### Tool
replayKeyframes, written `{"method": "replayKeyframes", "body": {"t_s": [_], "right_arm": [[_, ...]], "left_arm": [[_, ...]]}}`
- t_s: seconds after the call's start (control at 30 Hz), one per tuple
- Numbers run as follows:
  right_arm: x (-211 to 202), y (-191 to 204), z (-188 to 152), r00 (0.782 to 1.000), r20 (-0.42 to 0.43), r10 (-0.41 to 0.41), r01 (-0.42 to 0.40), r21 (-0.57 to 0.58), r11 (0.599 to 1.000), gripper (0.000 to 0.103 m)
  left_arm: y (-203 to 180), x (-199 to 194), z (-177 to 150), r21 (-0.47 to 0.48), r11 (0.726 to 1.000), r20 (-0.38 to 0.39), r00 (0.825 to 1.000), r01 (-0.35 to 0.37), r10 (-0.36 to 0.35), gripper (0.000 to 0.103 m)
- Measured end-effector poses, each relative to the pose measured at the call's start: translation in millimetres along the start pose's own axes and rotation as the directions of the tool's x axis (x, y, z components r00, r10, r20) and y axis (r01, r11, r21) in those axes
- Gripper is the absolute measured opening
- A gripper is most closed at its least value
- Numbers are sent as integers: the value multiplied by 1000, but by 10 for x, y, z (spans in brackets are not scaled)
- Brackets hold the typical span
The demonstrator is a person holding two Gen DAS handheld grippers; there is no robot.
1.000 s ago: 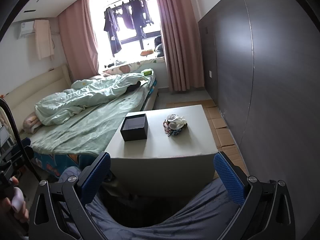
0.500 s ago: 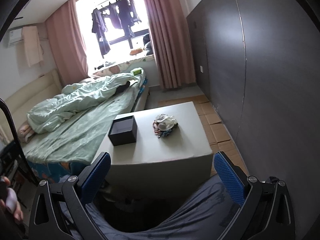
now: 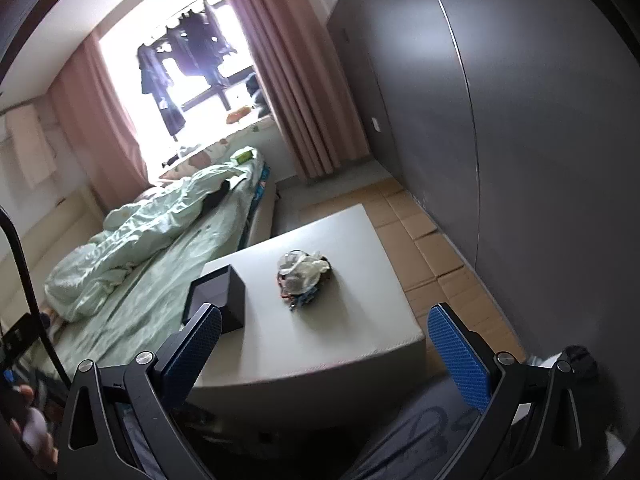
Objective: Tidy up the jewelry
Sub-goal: 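Move both tools toward the jewelry pile beside the black box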
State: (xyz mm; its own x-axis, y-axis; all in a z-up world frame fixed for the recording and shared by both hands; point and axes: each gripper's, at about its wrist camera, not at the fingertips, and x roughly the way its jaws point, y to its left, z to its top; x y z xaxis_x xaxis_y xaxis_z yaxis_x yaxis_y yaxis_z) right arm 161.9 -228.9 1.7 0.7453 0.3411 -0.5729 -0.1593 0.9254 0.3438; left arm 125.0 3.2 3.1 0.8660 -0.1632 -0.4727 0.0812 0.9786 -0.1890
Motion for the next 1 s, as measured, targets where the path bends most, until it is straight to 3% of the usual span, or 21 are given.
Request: {"method": "replayKeyframes", "body": {"t_s": [0.13,0.27,0.43,0.7,0.77,0.9,1.0], "right_arm": [[291,-77,56,999,-41,5,-5,6,1000,103],[598,-134,119,996,-71,59,-58,24,998,103],[971,-133,169,992,-105,72,-73,-5,997,101],[1576,-51,199,968,-205,142,-158,-64,985,83],[1731,-22,200,965,-220,140,-163,-88,983,83],[2077,55,192,949,-279,147,-186,-120,975,69],[2281,100,200,942,-308,136,-189,-150,970,68]], "left_arm": [[20,293,27,-19,1000,-33,999,17,-17,102],[41,625,65,-38,999,-77,997,23,-26,94],[63,964,100,-50,999,-122,992,20,-26,87],[158,1474,95,-79,997,-196,980,11,-27,63],[187,1579,93,-85,996,-209,977,9,-27,62],[261,1778,92,-104,995,-237,971,0,-25,62],[310,1895,110,-111,994,-253,967,-6,-22,62]]}}
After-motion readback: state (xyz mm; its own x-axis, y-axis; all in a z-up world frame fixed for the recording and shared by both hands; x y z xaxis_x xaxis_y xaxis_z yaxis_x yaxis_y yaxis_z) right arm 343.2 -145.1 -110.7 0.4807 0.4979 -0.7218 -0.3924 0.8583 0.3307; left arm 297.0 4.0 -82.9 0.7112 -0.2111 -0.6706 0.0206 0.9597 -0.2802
